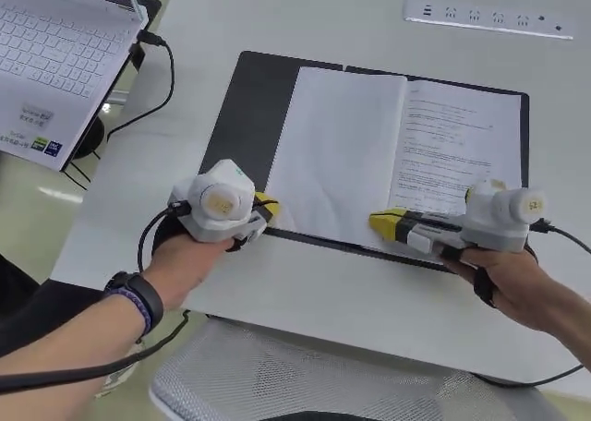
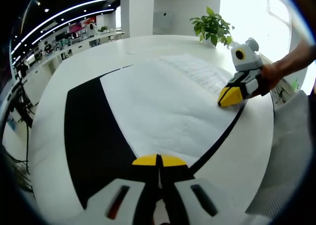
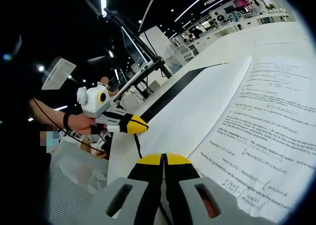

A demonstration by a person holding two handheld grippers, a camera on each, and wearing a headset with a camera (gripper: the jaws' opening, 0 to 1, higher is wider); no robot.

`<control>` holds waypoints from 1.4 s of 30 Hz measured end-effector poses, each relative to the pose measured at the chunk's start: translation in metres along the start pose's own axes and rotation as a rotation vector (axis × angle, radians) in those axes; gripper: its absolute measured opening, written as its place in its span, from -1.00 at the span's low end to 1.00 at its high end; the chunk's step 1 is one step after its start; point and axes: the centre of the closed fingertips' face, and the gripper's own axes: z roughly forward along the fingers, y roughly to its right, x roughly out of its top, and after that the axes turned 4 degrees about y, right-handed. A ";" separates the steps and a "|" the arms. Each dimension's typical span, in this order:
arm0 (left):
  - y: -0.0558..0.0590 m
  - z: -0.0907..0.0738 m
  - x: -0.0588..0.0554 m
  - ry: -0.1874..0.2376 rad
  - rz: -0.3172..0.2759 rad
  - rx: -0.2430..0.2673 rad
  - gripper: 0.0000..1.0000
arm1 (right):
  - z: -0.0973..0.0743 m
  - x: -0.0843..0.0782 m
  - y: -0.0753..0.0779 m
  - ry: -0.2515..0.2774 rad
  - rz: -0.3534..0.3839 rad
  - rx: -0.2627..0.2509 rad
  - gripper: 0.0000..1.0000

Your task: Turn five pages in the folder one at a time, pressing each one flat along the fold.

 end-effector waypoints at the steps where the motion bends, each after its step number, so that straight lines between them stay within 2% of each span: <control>1: 0.000 0.000 0.000 0.000 0.000 0.000 -1.00 | -0.001 -0.002 -0.002 0.000 0.002 0.002 -1.00; 11: 0.000 0.000 0.001 0.000 0.000 0.000 -1.00 | -0.005 -0.014 -0.013 -0.004 0.027 0.026 -1.00; 27: 0.001 -0.001 0.000 -0.003 0.002 0.001 -1.00 | -0.004 -0.015 -0.016 -0.004 0.046 0.025 -1.00; 29: 0.002 -0.001 0.000 -0.005 -0.014 -0.001 -1.00 | -0.004 -0.015 -0.016 -0.008 0.053 0.021 -1.00; 35: 0.008 -0.001 0.000 -0.005 -0.027 -0.030 -0.82 | -0.006 -0.016 -0.016 -0.025 0.081 0.015 -0.99; 42: 0.014 -0.003 0.001 -0.016 -0.029 -0.050 -0.69 | -0.011 -0.014 -0.025 -0.019 0.096 0.008 -0.82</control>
